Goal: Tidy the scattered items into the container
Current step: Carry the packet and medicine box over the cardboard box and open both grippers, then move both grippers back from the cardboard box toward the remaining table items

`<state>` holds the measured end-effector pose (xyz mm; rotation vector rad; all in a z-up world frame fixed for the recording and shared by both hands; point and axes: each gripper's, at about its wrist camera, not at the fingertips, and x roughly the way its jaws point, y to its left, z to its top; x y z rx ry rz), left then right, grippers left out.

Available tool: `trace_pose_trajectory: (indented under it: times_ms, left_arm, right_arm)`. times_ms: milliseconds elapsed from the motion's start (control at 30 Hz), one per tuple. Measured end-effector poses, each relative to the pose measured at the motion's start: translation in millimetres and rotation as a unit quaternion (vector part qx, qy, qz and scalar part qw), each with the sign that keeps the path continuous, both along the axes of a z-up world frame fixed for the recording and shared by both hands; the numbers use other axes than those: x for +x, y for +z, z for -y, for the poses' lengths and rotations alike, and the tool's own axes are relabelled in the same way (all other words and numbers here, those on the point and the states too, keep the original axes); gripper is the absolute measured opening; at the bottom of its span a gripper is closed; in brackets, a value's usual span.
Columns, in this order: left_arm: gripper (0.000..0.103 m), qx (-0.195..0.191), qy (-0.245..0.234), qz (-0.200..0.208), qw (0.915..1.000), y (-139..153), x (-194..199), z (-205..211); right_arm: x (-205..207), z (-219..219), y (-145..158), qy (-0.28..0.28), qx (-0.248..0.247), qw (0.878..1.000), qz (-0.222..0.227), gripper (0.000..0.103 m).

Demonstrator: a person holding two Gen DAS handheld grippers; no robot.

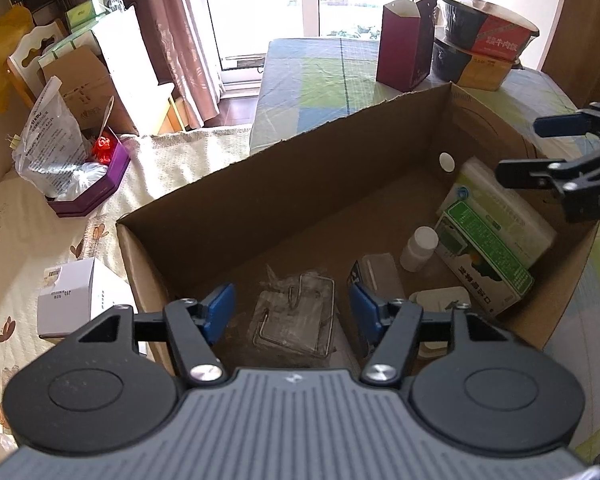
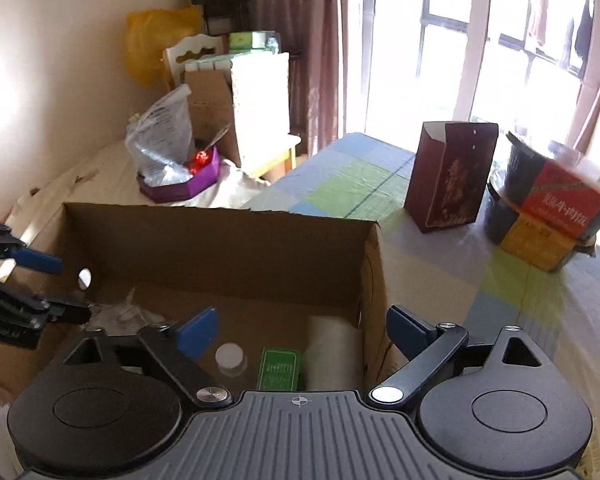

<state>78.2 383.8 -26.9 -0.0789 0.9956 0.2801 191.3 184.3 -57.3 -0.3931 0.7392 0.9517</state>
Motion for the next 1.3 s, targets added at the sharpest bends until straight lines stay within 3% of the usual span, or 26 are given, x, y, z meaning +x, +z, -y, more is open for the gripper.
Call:
trace_pose_trajectory:
  times_ms: [400, 967, 1100, 1300]
  left_arm:
    - [0.062, -0.003, -0.001, -0.020, 0.9998, -2, -3, 8]
    - [0.097, 0.005, 0.020, -0.023, 0.9995, 16, -22, 29]
    - [0.100, 0.004, 0.029, -0.024, 0.9993, 20, -28, 33]
    - [0.102, 0.002, 0.037, -0.026, 0.9990, 29, -38, 42]
  right_arm:
    - [-3, 15, 1, -0.003, -0.035, 0.998, -0.053, 0.096]
    - [-17, 29, 11, 0.003, -0.046, 0.997, -0.054, 0.096]
    - [-25, 33, 16, 0.001, -0.047, 0.998, -0.036, 0.103]
    - [-35, 40, 27, -0.001, -0.038, 0.999, -0.030, 0.103]
